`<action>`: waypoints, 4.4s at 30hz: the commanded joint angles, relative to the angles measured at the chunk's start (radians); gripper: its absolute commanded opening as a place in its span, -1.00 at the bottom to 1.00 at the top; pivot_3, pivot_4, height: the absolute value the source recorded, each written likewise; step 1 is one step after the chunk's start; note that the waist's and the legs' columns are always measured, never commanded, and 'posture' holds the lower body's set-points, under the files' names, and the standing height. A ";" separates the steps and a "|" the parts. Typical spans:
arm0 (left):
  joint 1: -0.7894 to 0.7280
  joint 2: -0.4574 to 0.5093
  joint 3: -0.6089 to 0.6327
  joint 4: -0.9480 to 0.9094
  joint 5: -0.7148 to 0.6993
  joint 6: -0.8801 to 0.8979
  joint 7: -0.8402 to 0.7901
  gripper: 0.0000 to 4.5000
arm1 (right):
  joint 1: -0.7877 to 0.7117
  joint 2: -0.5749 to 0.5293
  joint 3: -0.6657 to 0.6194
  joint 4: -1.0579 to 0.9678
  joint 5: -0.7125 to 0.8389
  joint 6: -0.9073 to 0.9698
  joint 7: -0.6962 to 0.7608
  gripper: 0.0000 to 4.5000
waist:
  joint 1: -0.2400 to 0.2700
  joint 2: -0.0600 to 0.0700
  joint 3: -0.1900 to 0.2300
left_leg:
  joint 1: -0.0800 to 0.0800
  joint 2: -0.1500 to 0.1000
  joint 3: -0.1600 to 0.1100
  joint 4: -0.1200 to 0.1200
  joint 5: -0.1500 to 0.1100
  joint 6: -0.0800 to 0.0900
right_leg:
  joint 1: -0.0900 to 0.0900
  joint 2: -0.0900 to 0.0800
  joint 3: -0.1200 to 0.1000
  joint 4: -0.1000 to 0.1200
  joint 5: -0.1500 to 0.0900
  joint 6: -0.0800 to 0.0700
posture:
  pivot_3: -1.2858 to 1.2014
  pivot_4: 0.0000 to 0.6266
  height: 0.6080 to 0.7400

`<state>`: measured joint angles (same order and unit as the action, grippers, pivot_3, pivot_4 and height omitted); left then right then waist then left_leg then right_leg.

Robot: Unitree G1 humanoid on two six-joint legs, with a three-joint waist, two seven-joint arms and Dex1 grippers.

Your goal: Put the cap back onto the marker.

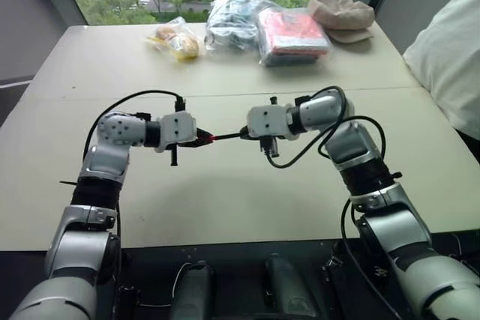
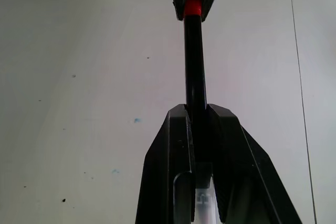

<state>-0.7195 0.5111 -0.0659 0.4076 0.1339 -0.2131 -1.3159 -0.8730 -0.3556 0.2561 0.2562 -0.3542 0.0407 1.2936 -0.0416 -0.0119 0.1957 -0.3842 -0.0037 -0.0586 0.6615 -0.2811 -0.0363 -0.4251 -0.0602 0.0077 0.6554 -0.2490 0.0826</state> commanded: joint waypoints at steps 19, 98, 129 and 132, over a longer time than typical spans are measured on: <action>-0.129 -0.202 -0.059 -0.192 -0.096 0.179 0.127 -1.00 | -0.042 0.125 0.111 -0.051 0.048 -0.057 0.007 -0.98 | -0.001 0.000 0.000 | -0.002 0.000 0.000 0.002 0.000 0.000 | -0.002 0.000 0.000 0.001 0.000 0.001 | 0.03 -0.52 1.00; 0.246 -0.068 0.059 -0.532 -0.360 0.501 0.496 0.99 | 0.370 -0.253 -0.413 -0.596 0.213 0.979 -0.531 -1.00 | 0.032 0.000 -0.001 | -0.003 -0.001 -0.001 0.004 0.000 0.000 | -0.003 -0.002 0.001 0.005 0.000 0.001 | 0.03 -0.52 1.00; 0.074 -0.114 -0.071 -0.361 -0.410 0.516 0.312 1.00 | 0.504 -0.243 -0.577 -0.473 0.388 1.044 -0.859 0.99 | 0.026 0.000 -0.001 | -0.002 -0.001 0.001 0.004 0.000 0.000 | -0.003 -0.001 0.002 0.004 0.000 0.001 | 0.03 -0.52 1.00; 0.055 -0.119 -0.078 -0.337 -0.408 0.510 0.304 1.00 | 0.514 -0.304 -0.571 -0.525 0.417 1.059 -0.812 0.99 | 0.027 0.000 -0.001 | -0.002 -0.001 0.001 0.004 0.000 0.000 | -0.003 -0.001 0.002 0.004 0.000 0.001 | 0.03 -0.52 1.00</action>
<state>-0.6420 0.3906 -0.1446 0.0779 -0.2674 0.3046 -1.0027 -0.3589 -0.6176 -0.3059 -0.1993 0.0397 1.1054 0.4545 -0.0147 -0.0120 0.1945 -0.3866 -0.0047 -0.0579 0.6657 -0.2809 -0.0364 -0.4276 -0.0608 0.0100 0.6597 -0.2485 0.0832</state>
